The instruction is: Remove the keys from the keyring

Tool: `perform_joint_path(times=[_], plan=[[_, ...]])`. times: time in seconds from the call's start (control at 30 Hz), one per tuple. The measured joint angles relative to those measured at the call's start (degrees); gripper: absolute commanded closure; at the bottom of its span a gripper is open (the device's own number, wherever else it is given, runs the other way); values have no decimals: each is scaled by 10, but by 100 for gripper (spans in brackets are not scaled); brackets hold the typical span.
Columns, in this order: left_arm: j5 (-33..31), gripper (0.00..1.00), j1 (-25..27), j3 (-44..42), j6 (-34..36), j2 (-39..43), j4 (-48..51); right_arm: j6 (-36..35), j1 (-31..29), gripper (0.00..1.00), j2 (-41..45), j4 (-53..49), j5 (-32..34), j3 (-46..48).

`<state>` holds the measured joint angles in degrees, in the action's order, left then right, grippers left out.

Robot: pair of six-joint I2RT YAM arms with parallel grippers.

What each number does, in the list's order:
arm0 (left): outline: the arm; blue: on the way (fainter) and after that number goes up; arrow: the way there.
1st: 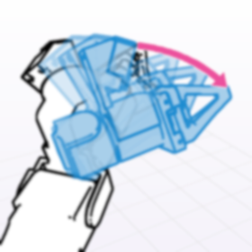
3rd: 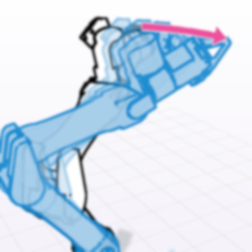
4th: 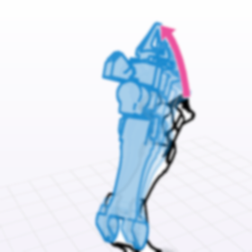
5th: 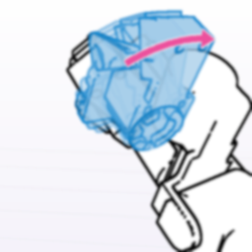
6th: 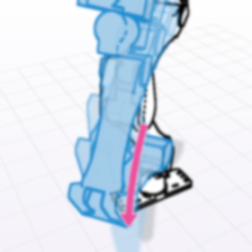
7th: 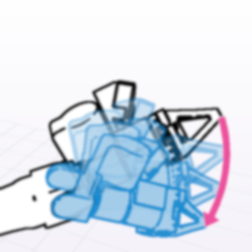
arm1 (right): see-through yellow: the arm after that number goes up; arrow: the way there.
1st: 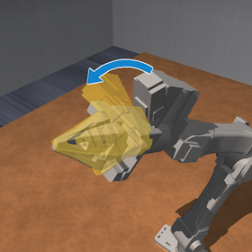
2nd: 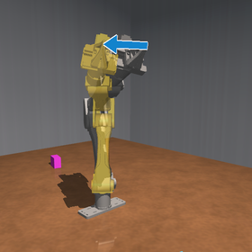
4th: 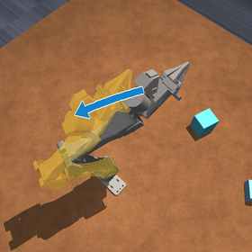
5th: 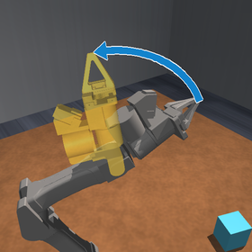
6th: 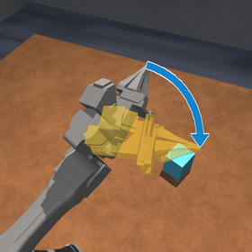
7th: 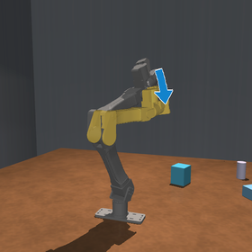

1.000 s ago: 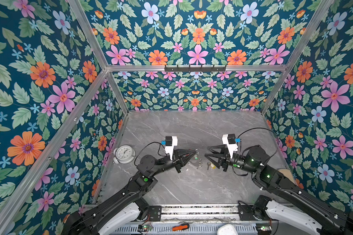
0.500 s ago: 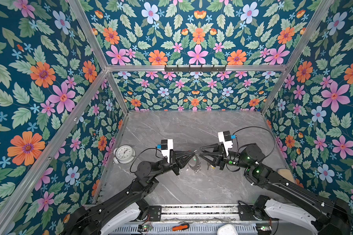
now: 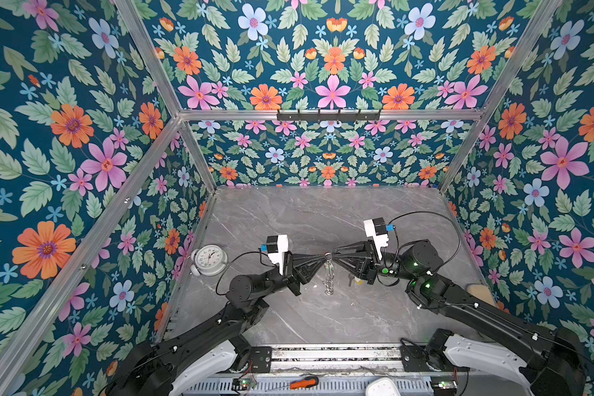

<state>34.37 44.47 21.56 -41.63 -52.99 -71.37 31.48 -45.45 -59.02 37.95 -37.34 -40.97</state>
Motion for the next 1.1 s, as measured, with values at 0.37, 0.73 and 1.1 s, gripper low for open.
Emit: perform_joint_path(times=[0.37,0.73,1.1], plan=[[-6,100,0,-7,0,1,-6,2,-9,96,-8,6,-1,-9],[-5,88,2,-7,-1,9,-2,-20,-20,100,14,-58,5,-26],[1,67,0,-1,0,28,42,-88,-19,100,47,-255,10,-88]])
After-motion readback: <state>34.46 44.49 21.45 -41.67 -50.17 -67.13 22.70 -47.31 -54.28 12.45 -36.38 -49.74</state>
